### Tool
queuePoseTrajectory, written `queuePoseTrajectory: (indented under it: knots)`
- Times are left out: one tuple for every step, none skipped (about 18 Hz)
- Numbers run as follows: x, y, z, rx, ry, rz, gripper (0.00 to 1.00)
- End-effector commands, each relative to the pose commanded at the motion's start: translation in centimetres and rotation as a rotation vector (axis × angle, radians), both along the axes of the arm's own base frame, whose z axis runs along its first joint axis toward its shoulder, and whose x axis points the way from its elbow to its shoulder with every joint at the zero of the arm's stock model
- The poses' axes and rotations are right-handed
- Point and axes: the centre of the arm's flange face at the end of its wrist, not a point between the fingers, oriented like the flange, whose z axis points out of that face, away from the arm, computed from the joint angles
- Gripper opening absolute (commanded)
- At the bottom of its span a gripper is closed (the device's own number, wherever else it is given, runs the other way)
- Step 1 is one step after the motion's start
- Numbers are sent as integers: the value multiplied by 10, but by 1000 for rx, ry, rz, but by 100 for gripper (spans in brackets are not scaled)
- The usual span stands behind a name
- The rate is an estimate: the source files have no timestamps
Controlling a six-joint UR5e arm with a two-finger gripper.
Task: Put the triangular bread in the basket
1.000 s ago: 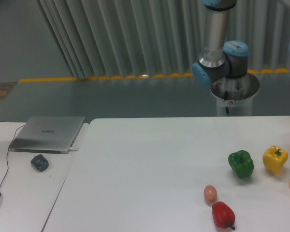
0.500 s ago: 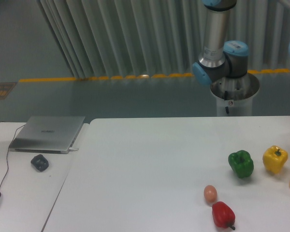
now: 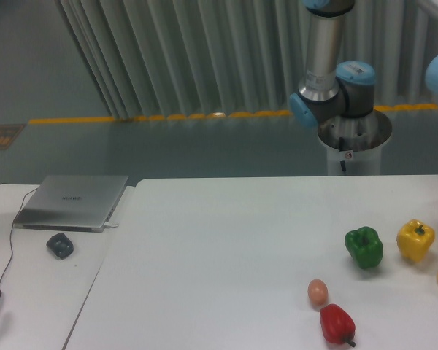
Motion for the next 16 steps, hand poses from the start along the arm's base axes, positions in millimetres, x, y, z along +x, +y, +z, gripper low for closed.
queuePoseTrajectory:
  knots:
    - [2, 4, 0, 2, -3, 21, 100]
    - [5, 7, -3, 2, -7, 46, 100]
    - [4, 9, -8, -4, -12, 67, 100]
    - [2, 10, -10, -2, -17, 81, 100]
    - [3, 13, -15, -4, -23, 86, 100]
    - [3, 17, -21, -8, -32, 85, 100]
    - [0, 21, -24, -11, -32, 82, 100]
    - [-3, 24, -29, -15, -31, 79, 100]
    - [-4, 30, -33, -18, -31, 69, 100]
    - [-9, 36, -42, -25, -38, 66, 100]
    - [-13, 38, -49, -38, -42, 67, 100]
    - [-16, 38, -54, -54, -40, 66, 100]
    - [-18, 40, -56, -63, -36, 69, 100]
    - [-17, 44, -61, -69, -39, 66, 100]
    - [-20, 47, -62, -54, -29, 84, 100]
    - [-24, 50, -65, -37, -15, 113, 100]
